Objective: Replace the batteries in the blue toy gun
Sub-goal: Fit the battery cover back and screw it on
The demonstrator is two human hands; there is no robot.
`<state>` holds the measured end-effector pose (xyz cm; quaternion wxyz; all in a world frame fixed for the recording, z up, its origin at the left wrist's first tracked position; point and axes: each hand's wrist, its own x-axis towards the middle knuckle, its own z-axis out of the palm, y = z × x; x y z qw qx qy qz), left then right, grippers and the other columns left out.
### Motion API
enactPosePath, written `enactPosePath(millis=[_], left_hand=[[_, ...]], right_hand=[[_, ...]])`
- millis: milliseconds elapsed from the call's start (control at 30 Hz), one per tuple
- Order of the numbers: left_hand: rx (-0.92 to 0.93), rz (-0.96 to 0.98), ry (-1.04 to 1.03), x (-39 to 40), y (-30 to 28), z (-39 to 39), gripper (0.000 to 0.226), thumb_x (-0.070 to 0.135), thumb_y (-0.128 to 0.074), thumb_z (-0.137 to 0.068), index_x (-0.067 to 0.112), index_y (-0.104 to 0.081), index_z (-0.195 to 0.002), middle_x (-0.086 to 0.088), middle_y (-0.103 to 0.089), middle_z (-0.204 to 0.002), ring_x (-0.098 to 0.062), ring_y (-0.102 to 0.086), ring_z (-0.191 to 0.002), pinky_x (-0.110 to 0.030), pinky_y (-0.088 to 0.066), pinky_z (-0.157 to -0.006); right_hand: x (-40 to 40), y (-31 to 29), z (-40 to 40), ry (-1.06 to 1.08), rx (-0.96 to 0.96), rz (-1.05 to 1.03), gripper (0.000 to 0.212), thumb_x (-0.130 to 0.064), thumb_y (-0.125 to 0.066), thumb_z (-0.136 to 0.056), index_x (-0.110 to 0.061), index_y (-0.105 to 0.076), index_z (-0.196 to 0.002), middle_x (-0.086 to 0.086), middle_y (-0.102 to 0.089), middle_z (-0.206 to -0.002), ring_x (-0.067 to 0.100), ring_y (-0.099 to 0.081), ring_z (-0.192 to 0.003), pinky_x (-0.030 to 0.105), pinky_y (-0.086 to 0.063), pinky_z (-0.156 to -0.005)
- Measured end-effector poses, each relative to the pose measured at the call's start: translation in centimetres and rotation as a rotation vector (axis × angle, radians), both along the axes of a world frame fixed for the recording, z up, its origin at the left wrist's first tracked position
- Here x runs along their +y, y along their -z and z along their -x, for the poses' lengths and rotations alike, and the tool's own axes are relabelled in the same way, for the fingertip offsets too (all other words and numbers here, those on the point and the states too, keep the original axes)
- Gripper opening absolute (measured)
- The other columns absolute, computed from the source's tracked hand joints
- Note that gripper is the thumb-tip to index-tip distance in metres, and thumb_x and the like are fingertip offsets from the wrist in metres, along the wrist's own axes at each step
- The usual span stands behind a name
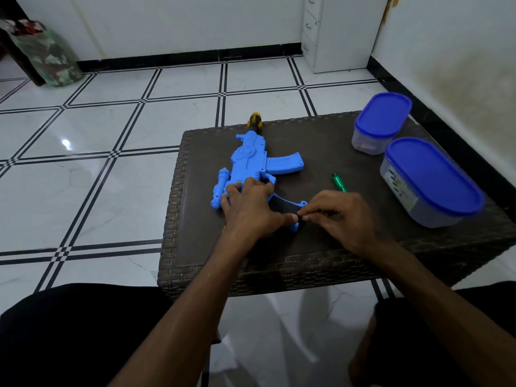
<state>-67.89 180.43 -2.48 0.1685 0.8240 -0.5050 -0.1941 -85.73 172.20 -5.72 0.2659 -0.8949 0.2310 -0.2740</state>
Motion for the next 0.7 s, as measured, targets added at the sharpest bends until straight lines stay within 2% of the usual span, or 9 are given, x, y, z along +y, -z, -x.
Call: enactPosePath(millis=[133, 267, 367, 467, 700], left_hand=[[-0.013, 0.000, 0.007, 0.0, -0.1, 0.0, 0.086, 0.062, -0.074, -0.068, 0.027, -0.045, -0.141, 0.003, -0.039, -0.142, -0.031, -0.018, -0.137, -0.050, -0.017, -0.116], [-0.006, 0.010, -0.001, 0.1, 0.1, 0.1, 0.084, 0.061, -0.074, -0.069, 0.029, -0.045, -0.141, 0.004, -0.039, -0.142, -0.030, -0.019, -0.137, -0.049, -0.015, -0.116], [-0.009, 0.005, -0.001, 0.0, 0.2, 0.0, 0.086, 0.061, -0.074, -0.069, 0.030, -0.043, -0.143, 0.004, -0.039, -0.141, -0.030, -0.019, -0.137, -0.049, -0.017, -0.116], [-0.020, 0.016, 0.006, 0.0, 0.3, -0.1, 0.086, 0.061, -0.074, -0.069, 0.030, -0.044, -0.143, 0.003, -0.039, -0.142, -0.030, -0.019, -0.136, -0.050, -0.018, -0.115], [-0.042, 0.045, 0.014, 0.2, 0.4, 0.1, 0.083, 0.062, -0.073, -0.069, 0.029, -0.046, -0.141, 0.003, -0.040, -0.143, -0.032, -0.021, -0.136, -0.051, -0.020, -0.114]], right_hand=[[-0.1, -0.4, 0.4, -0.045, 0.032, -0.007, 0.018, -0.010, -0.075, -0.084, -0.014, -0.078, -0.101, -0.001, -0.073, -0.094, 0.006, -0.066, -0.087, 0.020, -0.052, -0.080], [0.1, -0.9, 0.4, 0.048, -0.019, -0.100, 0.030, -0.007, -0.077, -0.081, -0.017, -0.074, -0.109, -0.005, -0.070, -0.099, 0.007, -0.065, -0.089, 0.022, -0.054, -0.081], [-0.1, -1.4, 0.4, 0.091, -0.016, -0.156, 0.041, -0.006, -0.078, -0.080, -0.021, -0.069, -0.117, -0.007, -0.066, -0.110, 0.005, -0.063, -0.099, 0.019, -0.054, -0.083], [-0.6, -1.5, 0.1, 0.033, 0.072, -0.213, 0.044, -0.006, -0.076, -0.082, -0.021, -0.068, -0.122, -0.008, -0.066, -0.119, 0.002, -0.062, -0.109, 0.012, -0.052, -0.086], [-1.1, -0.9, -1.0, 0.015, 0.134, -0.170, 0.036, -0.004, -0.080, -0.078, -0.015, -0.074, -0.112, -0.003, -0.072, -0.107, 0.002, -0.067, -0.090, 0.007, -0.049, -0.079]])
